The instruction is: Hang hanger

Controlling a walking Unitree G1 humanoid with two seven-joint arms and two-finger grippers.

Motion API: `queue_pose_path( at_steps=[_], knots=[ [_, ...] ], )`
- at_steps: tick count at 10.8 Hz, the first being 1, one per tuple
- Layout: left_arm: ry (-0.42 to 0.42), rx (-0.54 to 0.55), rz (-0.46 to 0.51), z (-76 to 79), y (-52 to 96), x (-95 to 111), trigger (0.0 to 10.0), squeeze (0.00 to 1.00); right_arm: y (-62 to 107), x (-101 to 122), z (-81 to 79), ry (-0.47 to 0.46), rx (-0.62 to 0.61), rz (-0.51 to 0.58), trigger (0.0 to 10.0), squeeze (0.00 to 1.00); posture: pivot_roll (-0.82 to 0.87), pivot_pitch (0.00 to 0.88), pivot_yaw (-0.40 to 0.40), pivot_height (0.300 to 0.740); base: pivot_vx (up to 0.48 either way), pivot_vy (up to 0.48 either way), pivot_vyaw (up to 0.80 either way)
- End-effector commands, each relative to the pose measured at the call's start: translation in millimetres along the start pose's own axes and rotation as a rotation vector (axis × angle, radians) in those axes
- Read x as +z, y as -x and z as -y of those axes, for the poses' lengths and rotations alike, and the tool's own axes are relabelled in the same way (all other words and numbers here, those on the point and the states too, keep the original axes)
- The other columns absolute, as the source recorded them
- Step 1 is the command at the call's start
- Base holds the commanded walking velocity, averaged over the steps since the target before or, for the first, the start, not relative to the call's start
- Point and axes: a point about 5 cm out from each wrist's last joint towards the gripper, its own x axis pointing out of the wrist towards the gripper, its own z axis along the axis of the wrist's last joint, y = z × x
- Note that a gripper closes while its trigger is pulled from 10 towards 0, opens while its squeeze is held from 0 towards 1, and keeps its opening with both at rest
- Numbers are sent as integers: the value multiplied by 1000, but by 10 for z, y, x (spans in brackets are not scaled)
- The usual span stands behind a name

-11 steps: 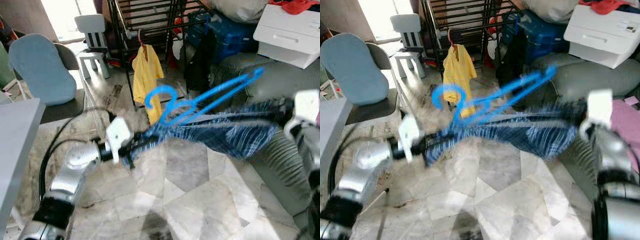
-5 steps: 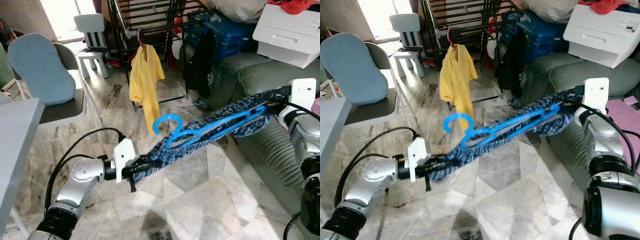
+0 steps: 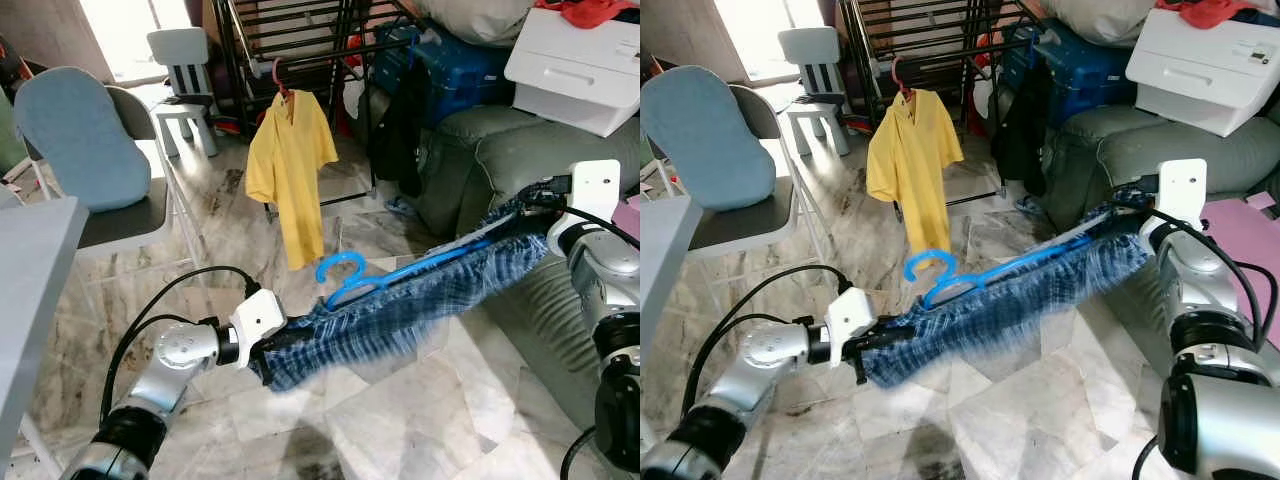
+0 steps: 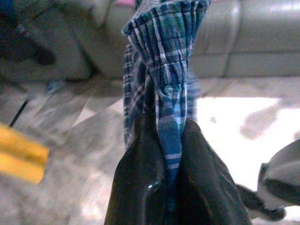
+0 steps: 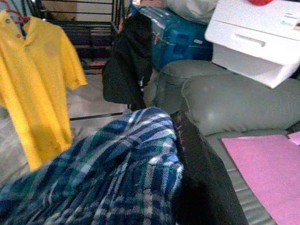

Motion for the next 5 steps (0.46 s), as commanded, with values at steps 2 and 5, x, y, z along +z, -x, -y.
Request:
queue_pose_path(
  at_steps=[2,5],
  knots=[
    [19,144,-75,-94,42,-155,0,0,1,42,5,10,-1,16,0,0,-187,0,41,740,0,0,0],
    [50,246,-79,-56,-95,-186,0,0,-24,22,-118,28,23,18,0,0,-186,0,43,740,0,0,0]
  ],
)
